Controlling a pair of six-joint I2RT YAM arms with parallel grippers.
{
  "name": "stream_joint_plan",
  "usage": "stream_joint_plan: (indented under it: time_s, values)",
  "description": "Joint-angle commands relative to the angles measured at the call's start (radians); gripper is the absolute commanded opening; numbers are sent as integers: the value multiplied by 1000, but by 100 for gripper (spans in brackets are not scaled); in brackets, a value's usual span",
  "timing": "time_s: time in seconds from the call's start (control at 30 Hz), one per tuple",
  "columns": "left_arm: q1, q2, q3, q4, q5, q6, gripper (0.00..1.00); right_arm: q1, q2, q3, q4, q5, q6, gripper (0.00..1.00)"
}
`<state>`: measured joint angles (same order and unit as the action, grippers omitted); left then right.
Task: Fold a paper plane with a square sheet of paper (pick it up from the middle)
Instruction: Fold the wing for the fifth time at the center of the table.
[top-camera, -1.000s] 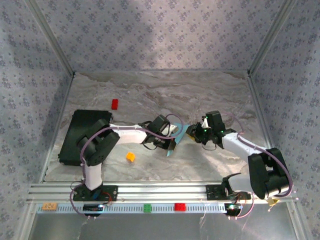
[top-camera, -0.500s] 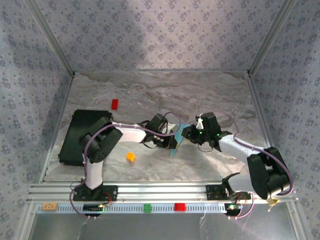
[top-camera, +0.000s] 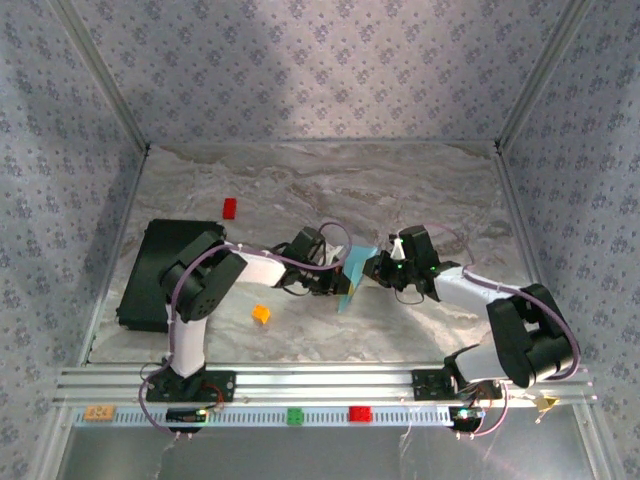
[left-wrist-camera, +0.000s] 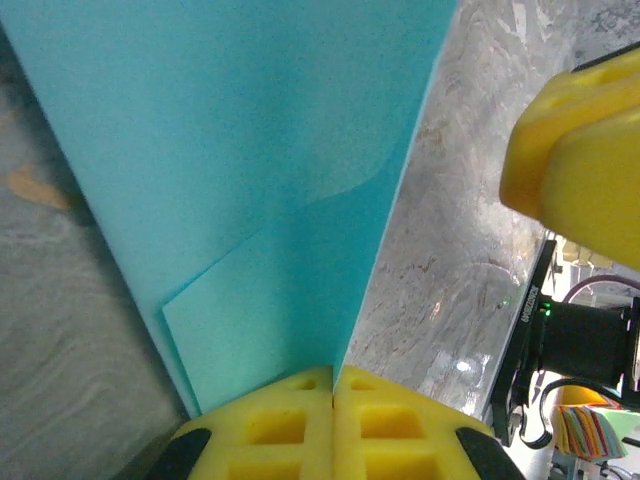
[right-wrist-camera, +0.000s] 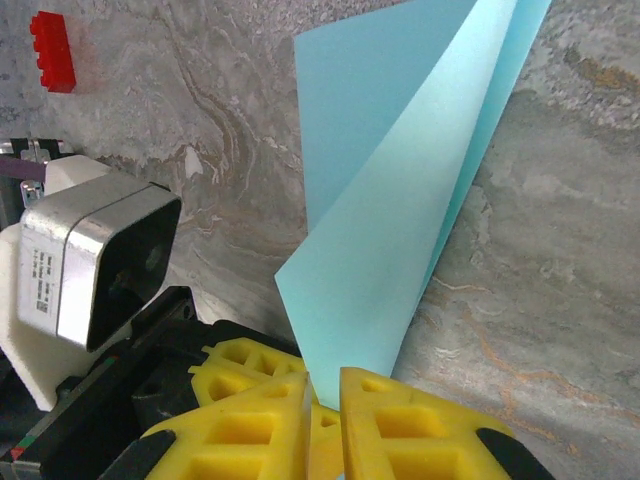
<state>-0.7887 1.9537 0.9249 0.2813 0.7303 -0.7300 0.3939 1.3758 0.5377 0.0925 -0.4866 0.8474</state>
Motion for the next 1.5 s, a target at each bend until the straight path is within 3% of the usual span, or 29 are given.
stream_joint_plan:
  time_s: [0.0,0.13,0.23,0.33,0.4,0.57,0.93,1.47]
  values:
    - [6,19,-16,85,52,-44,0,-7,20,25,19,-23,-13,16]
    - [6,2,-13,58,40,-29,0,-14,12,24,16,-21,-5,16]
    - [4,-42,-3,-38,-10,31,0,-39,-11,35,-45,1,17,25]
    - [-3,-95,16,-168,-88,114,0,-58,-51,45,-87,22,32,34]
    - [-15,-123,41,-262,-157,185,0,-65,-71,54,-123,46,41,48]
    - [-83,-150,131,-492,-350,344,0,-71,-68,98,-194,49,60,56]
    - [-192,-174,198,-627,-623,457,0,-69,59,183,-271,27,115,58]
    - [-256,-199,210,-653,-751,541,4,-43,143,218,-272,-21,118,45]
